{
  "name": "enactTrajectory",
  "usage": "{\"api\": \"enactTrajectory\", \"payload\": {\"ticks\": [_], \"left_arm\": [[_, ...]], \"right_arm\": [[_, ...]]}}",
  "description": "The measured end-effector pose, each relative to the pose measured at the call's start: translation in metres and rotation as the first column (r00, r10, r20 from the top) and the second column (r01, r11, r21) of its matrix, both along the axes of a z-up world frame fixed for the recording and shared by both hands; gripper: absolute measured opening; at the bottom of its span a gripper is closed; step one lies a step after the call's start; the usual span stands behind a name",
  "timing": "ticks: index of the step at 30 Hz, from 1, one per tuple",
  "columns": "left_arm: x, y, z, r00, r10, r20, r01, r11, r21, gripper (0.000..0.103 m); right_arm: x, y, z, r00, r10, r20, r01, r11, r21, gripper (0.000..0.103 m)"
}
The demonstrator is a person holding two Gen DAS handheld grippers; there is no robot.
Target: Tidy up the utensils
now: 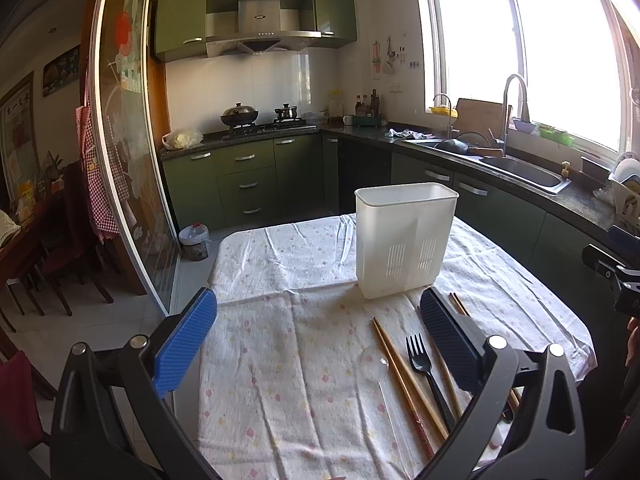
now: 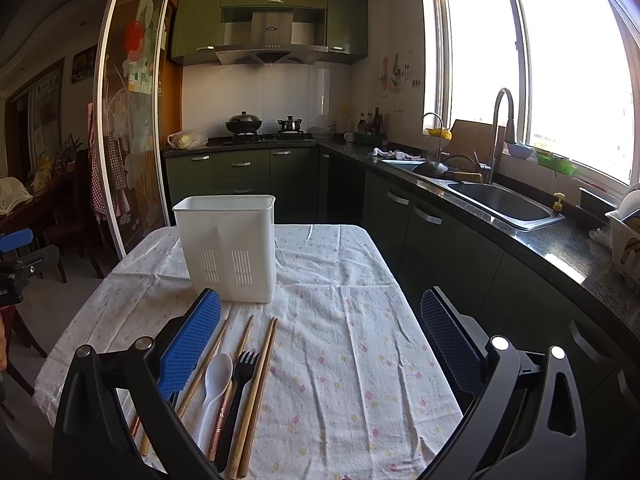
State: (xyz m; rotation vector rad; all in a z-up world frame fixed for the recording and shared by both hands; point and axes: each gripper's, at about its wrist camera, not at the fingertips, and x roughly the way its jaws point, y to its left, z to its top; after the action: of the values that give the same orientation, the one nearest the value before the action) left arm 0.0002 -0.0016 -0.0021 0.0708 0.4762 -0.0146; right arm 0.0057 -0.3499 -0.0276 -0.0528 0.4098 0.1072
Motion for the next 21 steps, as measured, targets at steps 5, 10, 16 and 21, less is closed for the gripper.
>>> {"api": "enactTrajectory", "payload": {"ticks": [5, 10, 16, 21], "left_arm": [[-0.0027, 0.0053, -0.0018, 1.000, 0.001, 0.000, -0.001, 1.000, -0.004, 0.097], [-0.0044, 0.0059, -0.0029, 1.000, 0.003, 0.000, -0.003, 1.000, -0.004, 0.097], [-0.0028, 0.0062, -0.0032, 1.000, 0.001, 0.000, -0.001, 1.000, -0.002, 0.097], [-0.0021, 0.0062, -0.0025, 1.000, -0.001, -0.001, 0.001, 1.000, -0.005, 0.097]], "right_arm": [[-0.0047, -0.0011, 0.0052, 1.000, 0.002, 0.007, -0.002, 1.000, 0.002, 0.099], [-0.0053, -0.0009, 0.0056, 1.000, 0.003, 0.009, -0.003, 1.000, 0.001, 0.099], [-0.0054, -0.0010, 0.0054, 1.000, 0.002, 0.008, -0.002, 1.000, 0.002, 0.099], [-0.0055, -0.0009, 0.0052, 1.000, 0.002, 0.009, -0.002, 1.000, 0.003, 0.099]]}}
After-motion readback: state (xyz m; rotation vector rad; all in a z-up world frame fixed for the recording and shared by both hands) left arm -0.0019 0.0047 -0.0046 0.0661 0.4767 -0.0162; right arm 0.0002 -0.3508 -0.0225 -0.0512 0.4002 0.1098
